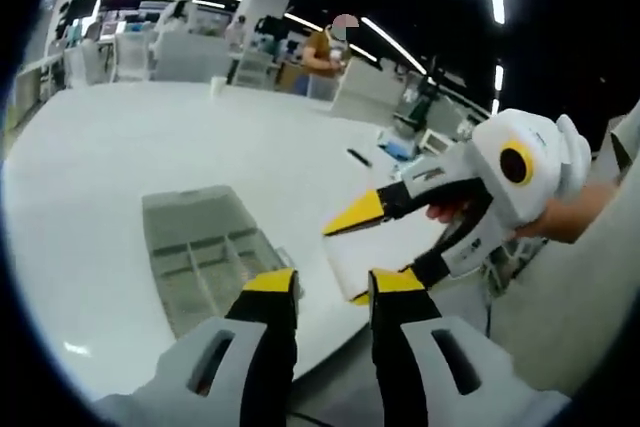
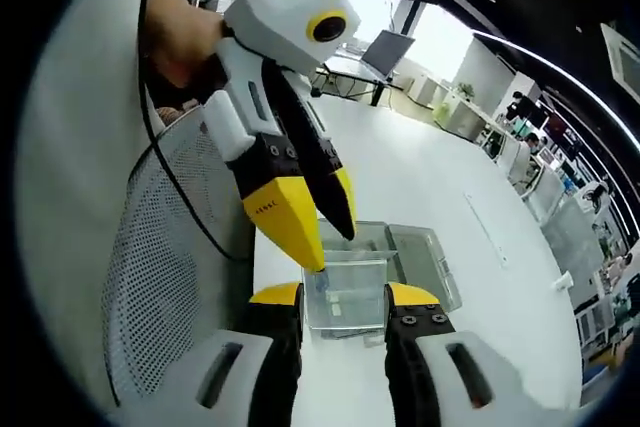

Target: Insert the divider into the dual guide fixture by aligning both edges with the guide slots and pushing it downward to the bottom, including one-sided entry, uneven engagement, binding, and posture correction.

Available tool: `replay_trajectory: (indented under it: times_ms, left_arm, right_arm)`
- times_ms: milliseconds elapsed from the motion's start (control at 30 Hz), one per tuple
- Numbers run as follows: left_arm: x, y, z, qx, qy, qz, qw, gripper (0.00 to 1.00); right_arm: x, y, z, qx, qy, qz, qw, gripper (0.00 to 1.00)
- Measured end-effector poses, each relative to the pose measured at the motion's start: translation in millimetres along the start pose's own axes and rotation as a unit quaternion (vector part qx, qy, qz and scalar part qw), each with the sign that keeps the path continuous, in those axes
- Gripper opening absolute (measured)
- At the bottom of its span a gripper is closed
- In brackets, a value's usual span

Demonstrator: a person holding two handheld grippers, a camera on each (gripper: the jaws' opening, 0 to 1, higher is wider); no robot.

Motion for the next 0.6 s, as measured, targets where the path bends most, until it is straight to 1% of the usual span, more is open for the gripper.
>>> replay_trajectory:
  times_ms: [200, 333, 433, 600]
  left_arm:
    - [1.6, -0.9, 0.3, -0.01, -0.006, 0.0, 0.9999, 0.22]
    - [2.4, -1.4, 1.2, -0.017, -0.011, -0.001, 0.9998, 0.18]
    - [3.3, -1.5, 1.1, -0.03, -0.013, 0.002, 0.9995, 0.14]
    - [4.1, -2.7, 1.3, -0.044, -0.016, 0.003, 0.9989, 0.13]
  right_arm:
    - [-0.6, 0.0, -2.8, -0.017, 0.003, 0.001, 0.9998, 0.27]
    - [-0.4, -0.2, -2.9, -0.026, 0.003, 0.002, 0.9997, 0.27]
    - [-1.0, -1.0, -4.9, -0.033, 0.005, 0.002, 0.9994, 0.27]
    - [-1.2, -1.0, -7.6, -0.042, 0.009, 0.002, 0.9991, 0.27]
Point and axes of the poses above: the point that each gripper's makers call its tool centre point, and the gripper's own axes: x roughly forward along the fingers, y roughly to its right, z roughly out of its underside, the point moved 4 cm from there along -x, roughly backward along the fingers
